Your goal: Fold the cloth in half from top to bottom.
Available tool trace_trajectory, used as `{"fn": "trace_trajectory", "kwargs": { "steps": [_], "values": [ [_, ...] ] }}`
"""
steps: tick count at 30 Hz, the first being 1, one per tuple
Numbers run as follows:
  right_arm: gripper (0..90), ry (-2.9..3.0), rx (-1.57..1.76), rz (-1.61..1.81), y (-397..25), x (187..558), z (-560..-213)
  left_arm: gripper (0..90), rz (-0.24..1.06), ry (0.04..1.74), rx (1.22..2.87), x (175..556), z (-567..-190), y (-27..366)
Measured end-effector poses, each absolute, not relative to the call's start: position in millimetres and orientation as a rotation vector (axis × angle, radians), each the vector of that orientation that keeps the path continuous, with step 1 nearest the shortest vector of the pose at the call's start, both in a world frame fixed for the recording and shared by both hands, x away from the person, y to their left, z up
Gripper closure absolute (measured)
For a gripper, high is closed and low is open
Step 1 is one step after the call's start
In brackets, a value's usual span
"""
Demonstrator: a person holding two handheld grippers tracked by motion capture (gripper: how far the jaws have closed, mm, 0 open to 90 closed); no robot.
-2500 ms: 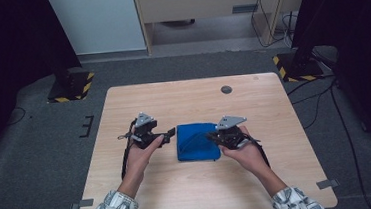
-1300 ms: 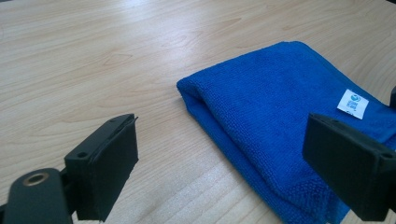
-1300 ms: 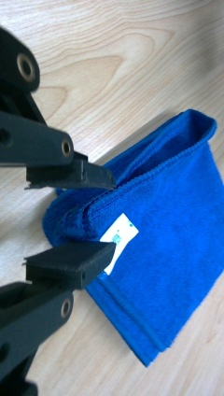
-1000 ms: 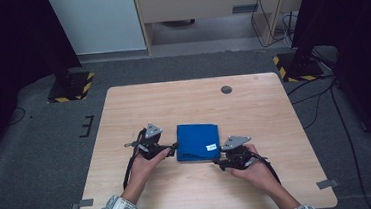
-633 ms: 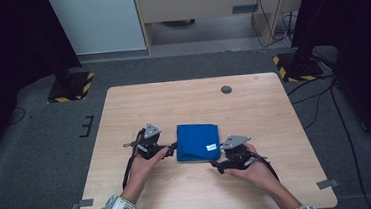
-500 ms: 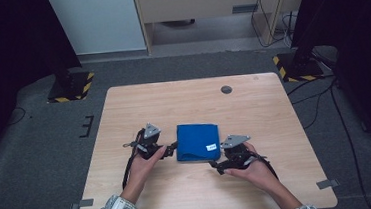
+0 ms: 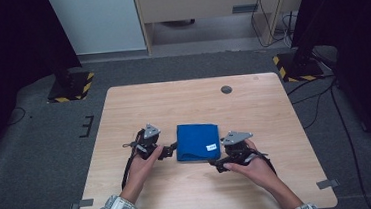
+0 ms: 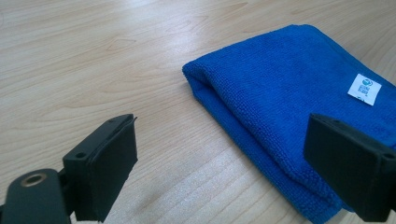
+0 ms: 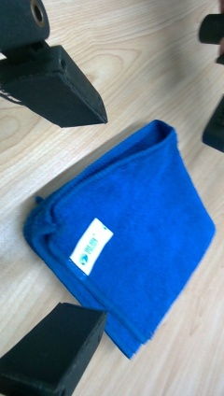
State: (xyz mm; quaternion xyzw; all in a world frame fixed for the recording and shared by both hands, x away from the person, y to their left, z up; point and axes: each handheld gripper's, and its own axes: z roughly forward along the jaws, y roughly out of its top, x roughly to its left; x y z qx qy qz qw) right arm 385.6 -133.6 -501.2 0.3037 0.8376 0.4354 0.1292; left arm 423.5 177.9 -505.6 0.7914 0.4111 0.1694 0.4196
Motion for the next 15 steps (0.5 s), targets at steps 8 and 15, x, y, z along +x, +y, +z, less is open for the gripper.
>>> {"fn": "trace_trajectory", "kwargs": {
  "steps": [8, 15],
  "values": [
    [6.6, 2.373, 0.917, 1.300, -145.6, 392.1, -485.8, 9.4, 0.426, 1.032, 1.978, 422.3, -503.8, 179.9],
    [6.7, 2.333, 0.960, 1.287, -161.5, 397.8, -478.1, 9.4, 0.426, 1.027, 1.976, 421.6, -503.1, 179.2]
  ]
}}
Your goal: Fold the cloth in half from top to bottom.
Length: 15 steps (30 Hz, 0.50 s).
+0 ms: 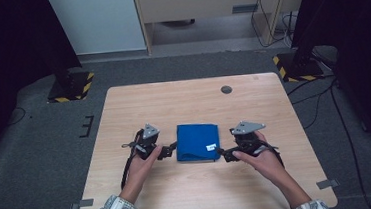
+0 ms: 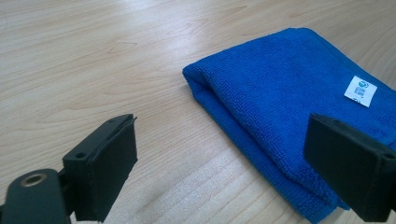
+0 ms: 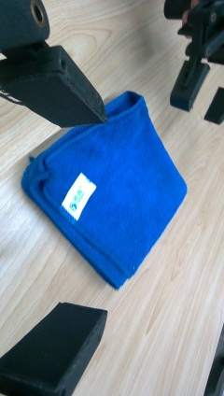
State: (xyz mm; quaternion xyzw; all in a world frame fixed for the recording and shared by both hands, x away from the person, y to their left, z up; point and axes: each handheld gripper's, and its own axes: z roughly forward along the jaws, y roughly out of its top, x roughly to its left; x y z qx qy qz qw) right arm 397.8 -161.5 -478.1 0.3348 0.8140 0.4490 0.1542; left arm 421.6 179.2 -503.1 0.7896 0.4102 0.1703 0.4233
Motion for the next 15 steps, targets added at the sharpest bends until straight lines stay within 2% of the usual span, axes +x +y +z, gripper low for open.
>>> {"fn": "trace_trajectory", "kwargs": {
  "steps": [15],
  "values": [
    [7.1, 2.298, 1.062, 1.236, -190.6, 399.3, -485.8, 8.9, 0.448, 1.007, 2.037, 416.9, -506.5, 180.7]
  ]
}}
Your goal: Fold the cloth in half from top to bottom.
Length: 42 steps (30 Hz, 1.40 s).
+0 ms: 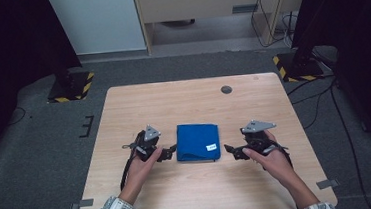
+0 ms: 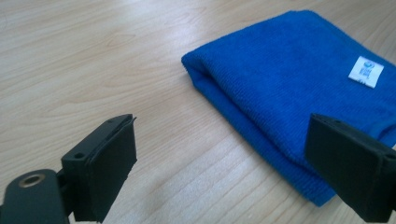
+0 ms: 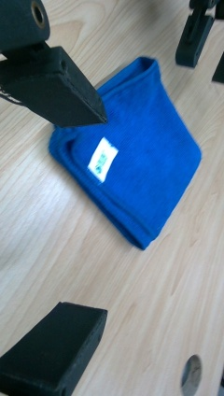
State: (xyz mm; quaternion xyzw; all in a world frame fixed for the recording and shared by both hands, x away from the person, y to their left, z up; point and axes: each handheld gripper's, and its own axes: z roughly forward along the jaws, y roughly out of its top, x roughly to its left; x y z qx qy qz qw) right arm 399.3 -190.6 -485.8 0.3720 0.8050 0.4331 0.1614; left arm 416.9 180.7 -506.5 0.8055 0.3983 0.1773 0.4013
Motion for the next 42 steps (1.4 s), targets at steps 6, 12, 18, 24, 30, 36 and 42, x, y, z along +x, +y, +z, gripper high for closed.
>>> {"fn": "trace_trajectory", "kwargs": {
  "steps": [6, 12, 18, 24, 30, 36, 42],
  "values": [
    [7.0, 2.296, 1.097, 1.221, -201.9, 395.7, -494.6, 8.9, 0.444, 1.008, 2.053, 414.0, -508.2, 185.3],
    [6.8, 2.290, 1.139, 1.191, -215.9, 393.2, -503.2, 8.9, 0.442, 1.013, 2.073, 411.6, -510.9, 190.3],
    [6.5, 2.288, 1.167, 1.156, -227.6, 394.0, -508.6, 8.9, 0.444, 1.019, 2.078, 409.3, -512.0, 195.9],
    [6.4, 2.289, 1.213, 1.119, -235.6, 396.3, -516.3, 8.9, 0.452, 1.027, 2.089, 408.3, -513.3, 204.1],
    [6.6, 2.268, 1.251, 1.107, -244.3, 401.8, -520.0, 8.7, 0.456, 1.060, 2.084, 413.3, -514.9, 219.1],
    [7.0, 2.233, 1.317, 1.097, -257.9, 409.8, -524.0, 8.7, 0.471, 1.099, 2.069, 417.2, -515.7, 233.3],
    [7.2, 2.191, 1.378, 1.084, -272.7, 420.0, -523.7, 8.7, 0.481, 1.139, 2.030, 422.4, -515.3, 244.7]
  ]
}}
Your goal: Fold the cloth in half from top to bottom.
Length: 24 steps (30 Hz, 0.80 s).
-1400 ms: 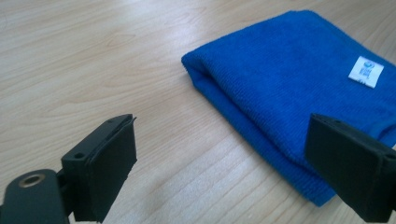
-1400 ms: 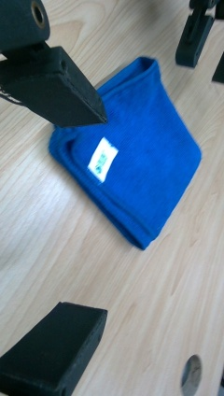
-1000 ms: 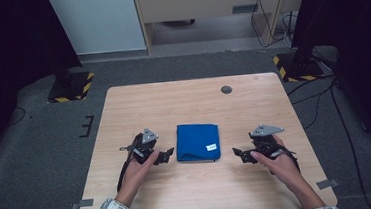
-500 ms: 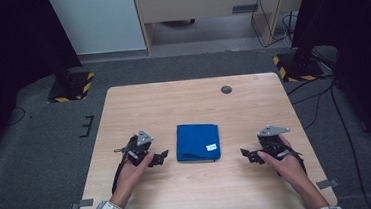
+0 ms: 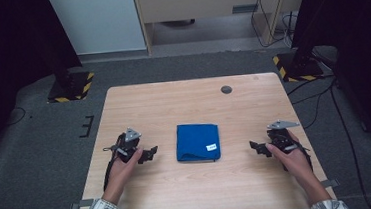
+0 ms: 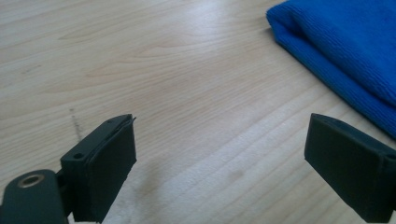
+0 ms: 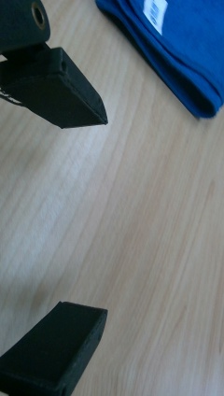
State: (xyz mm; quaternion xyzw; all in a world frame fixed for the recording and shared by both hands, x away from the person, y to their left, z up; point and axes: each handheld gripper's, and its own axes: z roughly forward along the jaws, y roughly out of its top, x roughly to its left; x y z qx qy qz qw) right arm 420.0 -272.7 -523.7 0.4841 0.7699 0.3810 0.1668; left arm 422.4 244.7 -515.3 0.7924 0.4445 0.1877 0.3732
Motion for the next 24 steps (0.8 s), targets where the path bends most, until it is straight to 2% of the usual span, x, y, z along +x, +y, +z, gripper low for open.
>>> {"fn": "trace_trajectory", "kwargs": {
  "steps": [11, 24],
  "values": [
    [7.5, 2.110, 1.483, 1.071, -290.1, 444.8, -520.5, 8.4, 0.498, 1.232, 2.006, 437.1, -522.4, 265.5],
    [6.9, 2.069, 1.525, 0.968, -282.6, 456.8, -537.0, 6.5, 0.525, 1.256, 2.060, 441.9, -536.9, 267.8]
  ]
}}
